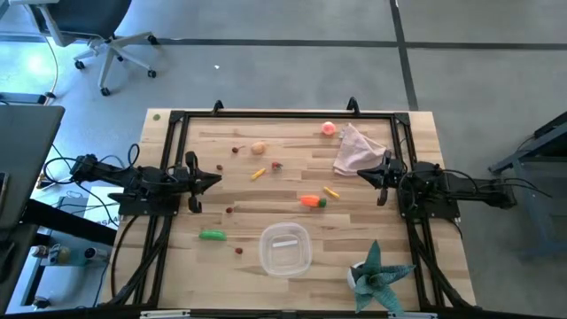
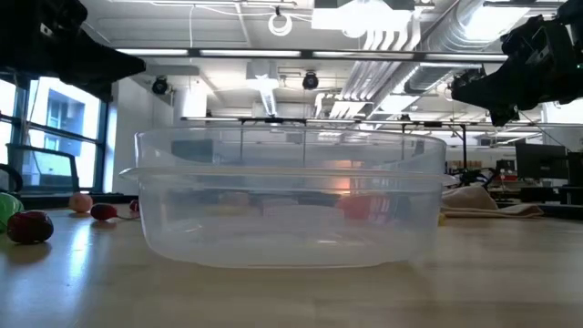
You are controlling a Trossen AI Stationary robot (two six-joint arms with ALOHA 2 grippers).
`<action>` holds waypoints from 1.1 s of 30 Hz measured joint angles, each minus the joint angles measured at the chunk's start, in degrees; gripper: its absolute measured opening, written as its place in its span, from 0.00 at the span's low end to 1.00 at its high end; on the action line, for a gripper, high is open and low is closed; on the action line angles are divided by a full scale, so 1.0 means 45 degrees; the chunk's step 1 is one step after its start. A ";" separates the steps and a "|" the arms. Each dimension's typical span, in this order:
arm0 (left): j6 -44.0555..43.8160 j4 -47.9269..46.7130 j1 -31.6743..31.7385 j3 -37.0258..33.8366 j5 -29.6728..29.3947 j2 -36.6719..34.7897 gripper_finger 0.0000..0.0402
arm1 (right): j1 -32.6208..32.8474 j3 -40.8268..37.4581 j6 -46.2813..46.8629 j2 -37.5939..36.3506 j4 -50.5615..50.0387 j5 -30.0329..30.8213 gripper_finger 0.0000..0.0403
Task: Pick and placing Produce into tupperware
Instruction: Prepare the transparent bin
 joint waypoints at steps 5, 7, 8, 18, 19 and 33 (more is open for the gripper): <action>0.0028 0.0047 0.0003 0.0000 -0.0022 0.0000 0.05 | 0.0005 -0.0004 0.0002 0.0000 -0.0001 0.0003 0.01; 0.0105 0.0072 0.0003 0.0000 -0.0025 -0.0002 0.05 | 0.0001 -0.0002 0.0002 0.0000 0.0031 0.0003 0.01; 0.0206 0.0083 0.0003 0.0000 -0.0026 0.0000 0.05 | 0.0002 -0.0004 0.0002 0.0000 0.0064 0.0003 0.01; -0.0543 0.0061 0.0003 0.0000 -0.0026 0.0000 0.05 | 0.0003 -0.0005 0.2347 0.0000 0.0581 0.0313 0.01; -0.0751 0.0034 0.0002 0.0000 -0.0026 0.0000 0.05 | 0.0000 -0.0005 0.2364 0.0000 0.0703 0.0363 0.01; -0.0199 0.0685 0.0003 0.0000 -0.0143 0.0000 0.05 | 0.0000 -0.0005 0.2900 0.0000 0.3916 0.0351 0.01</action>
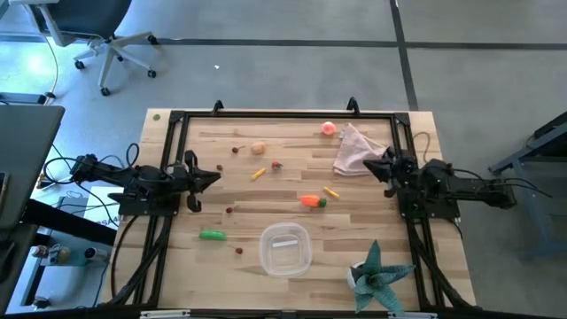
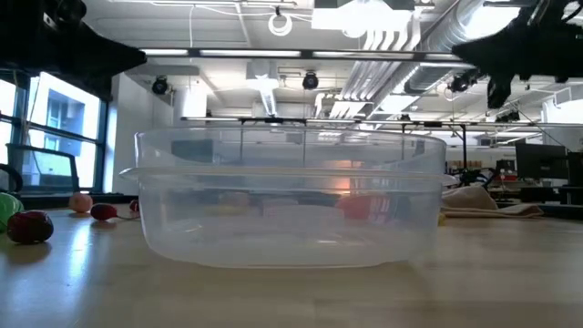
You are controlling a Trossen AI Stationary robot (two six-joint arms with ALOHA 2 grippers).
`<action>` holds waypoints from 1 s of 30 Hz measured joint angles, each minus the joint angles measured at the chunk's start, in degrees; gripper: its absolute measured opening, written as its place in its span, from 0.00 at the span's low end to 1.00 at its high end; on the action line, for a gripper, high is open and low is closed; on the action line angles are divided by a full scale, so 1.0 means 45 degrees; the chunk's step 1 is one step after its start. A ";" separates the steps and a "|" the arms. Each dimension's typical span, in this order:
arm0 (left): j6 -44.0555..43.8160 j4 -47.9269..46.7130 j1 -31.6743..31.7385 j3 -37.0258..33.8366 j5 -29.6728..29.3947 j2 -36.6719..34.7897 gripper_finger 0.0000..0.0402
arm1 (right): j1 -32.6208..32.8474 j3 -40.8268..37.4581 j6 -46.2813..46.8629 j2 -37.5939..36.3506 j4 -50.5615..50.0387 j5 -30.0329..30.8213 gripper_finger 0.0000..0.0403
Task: Pick and placing Produce into tupperware
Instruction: Prepare the transparent bin
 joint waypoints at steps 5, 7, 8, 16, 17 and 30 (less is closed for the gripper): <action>0.0884 0.1573 0.0000 0.0000 0.0478 -0.0010 0.05 | 0.0000 0.0000 -0.1249 0.0000 0.3390 -0.1575 0.01; 0.1118 0.1862 0.0000 -0.0005 0.1386 -0.0005 0.05 | 0.0000 0.0149 -0.1661 0.0000 0.4012 -0.2754 0.01; 0.1238 0.1884 0.0000 -0.0005 0.1805 -0.0005 0.05 | 0.0003 0.0356 -0.1726 0.0020 0.4007 -0.3260 0.01; 0.1023 0.1709 0.0000 -0.0004 0.2331 -0.0005 0.05 | 0.0005 0.3027 -0.2399 0.2209 0.1314 -0.4253 0.01; 0.0996 0.1601 0.0000 -0.0005 0.2345 -0.0005 0.05 | 0.0005 0.3398 -0.2483 0.2793 0.0739 -0.4272 0.01; -0.1146 -0.3183 0.0000 0.2322 0.4517 0.0573 0.05 | 0.0297 0.6109 -0.1643 1.0725 -0.2146 -0.6345 0.01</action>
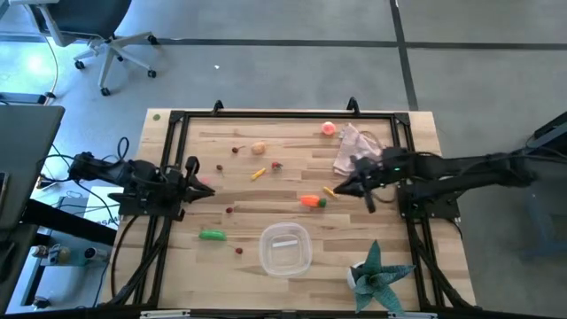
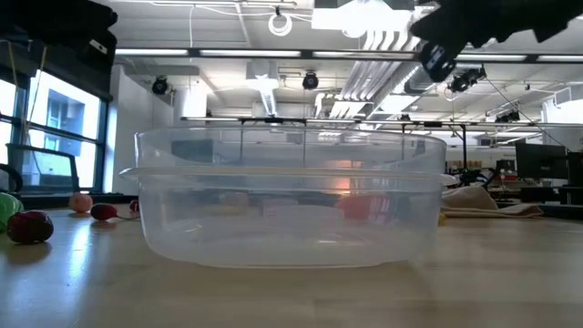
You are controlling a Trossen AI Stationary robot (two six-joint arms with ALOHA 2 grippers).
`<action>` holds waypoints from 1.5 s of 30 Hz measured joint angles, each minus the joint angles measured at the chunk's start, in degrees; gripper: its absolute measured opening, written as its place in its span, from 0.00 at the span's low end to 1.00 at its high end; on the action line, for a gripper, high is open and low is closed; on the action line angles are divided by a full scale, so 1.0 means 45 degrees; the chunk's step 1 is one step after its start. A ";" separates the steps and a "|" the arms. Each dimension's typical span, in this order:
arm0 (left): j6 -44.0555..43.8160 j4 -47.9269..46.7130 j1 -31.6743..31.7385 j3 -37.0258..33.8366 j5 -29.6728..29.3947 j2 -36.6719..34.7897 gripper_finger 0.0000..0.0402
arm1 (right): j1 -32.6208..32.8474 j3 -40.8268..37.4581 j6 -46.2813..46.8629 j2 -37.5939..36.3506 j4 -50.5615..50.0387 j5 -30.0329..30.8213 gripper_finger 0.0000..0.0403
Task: Pick and placing Produce into tupperware
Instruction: Prepare the transparent bin
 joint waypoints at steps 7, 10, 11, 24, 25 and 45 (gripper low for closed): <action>-0.0053 -0.0317 0.0000 0.0121 -0.0002 0.0605 0.05 | 0.1578 0.2549 -0.0181 0.4028 -0.0699 -0.0003 0.01; -0.0048 -0.0392 0.0000 0.0116 -0.0050 0.0791 0.05 | 0.2274 0.4170 -0.0642 0.5665 -0.2021 0.0255 0.01; -0.0046 -0.0382 0.0000 0.0116 -0.0068 0.0843 0.05 | 0.2477 0.4786 -0.0798 0.6193 -0.2670 0.0532 0.01; -0.0058 -0.0532 0.0000 0.0116 -0.0112 0.0845 0.05 | 0.3040 1.0591 -0.1930 1.2448 -0.7855 0.1190 0.01; -0.0058 -0.0547 0.0000 0.0116 -0.0107 0.0845 0.05 | 0.3062 1.0827 -0.1930 1.2852 -0.7910 0.1019 0.01; -0.0063 -0.0572 0.0000 0.0116 -0.0107 0.0845 0.05 | 0.3205 1.3582 -0.2705 1.6713 -0.9492 0.4061 0.01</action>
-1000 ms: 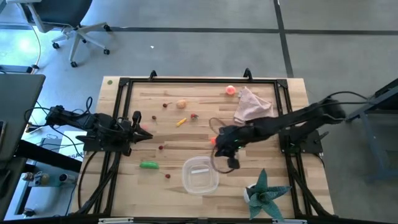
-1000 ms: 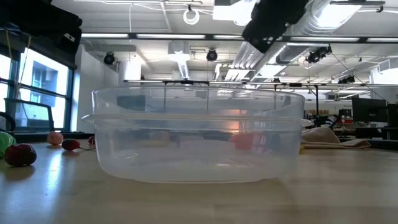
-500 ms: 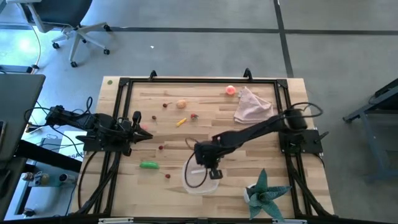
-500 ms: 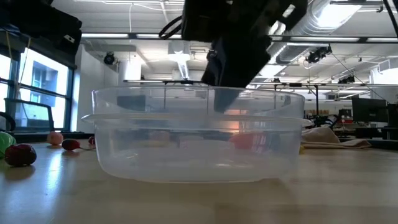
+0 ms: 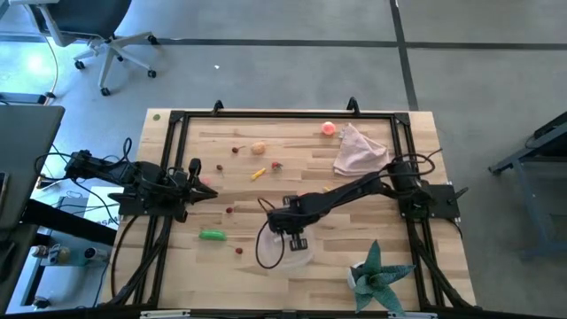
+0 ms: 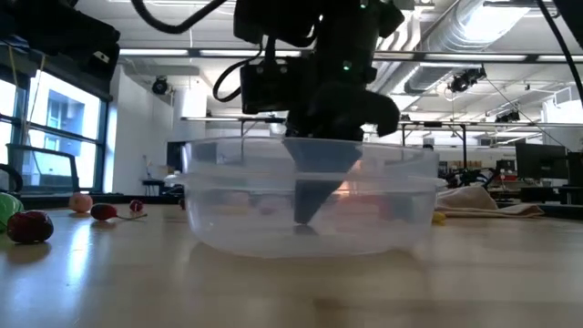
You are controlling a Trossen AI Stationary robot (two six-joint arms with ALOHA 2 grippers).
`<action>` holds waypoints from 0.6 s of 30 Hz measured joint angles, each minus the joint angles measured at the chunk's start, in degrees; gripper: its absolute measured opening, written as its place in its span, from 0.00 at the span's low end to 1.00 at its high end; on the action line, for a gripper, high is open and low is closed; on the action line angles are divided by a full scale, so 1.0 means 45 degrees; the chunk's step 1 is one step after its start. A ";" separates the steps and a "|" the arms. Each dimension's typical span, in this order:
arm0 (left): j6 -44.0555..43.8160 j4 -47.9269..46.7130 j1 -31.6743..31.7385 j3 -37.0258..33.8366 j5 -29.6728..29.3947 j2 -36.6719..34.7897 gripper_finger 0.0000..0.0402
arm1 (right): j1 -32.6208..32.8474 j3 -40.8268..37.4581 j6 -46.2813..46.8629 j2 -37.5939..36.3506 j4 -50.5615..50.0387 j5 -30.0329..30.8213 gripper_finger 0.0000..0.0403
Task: Pick and placing Produce into tupperware
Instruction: Prepare the transparent bin
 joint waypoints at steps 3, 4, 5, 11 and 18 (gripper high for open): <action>0.0000 0.0000 0.0000 0.0000 0.0000 0.0000 0.05 | -0.0133 0.0049 0.0002 0.0000 -0.0016 0.0489 0.01; 0.0000 0.0000 0.0000 0.0000 0.0000 0.0000 0.05 | -0.0197 0.0049 0.0007 0.0000 -0.0023 0.0607 0.01; 0.0000 0.0000 0.0000 0.0000 0.0000 0.0000 0.05 | -0.0263 0.0049 0.0019 0.0000 -0.0025 0.0709 0.01; -0.0003 -0.0069 0.0000 0.0000 0.0000 0.0000 0.05 | -0.0650 0.0049 0.0624 0.0000 0.0170 0.1455 0.01; -0.0102 -0.0348 0.0000 0.0000 0.0003 0.0000 0.05 | -0.0937 0.0049 0.1342 0.0000 0.0182 0.2285 0.01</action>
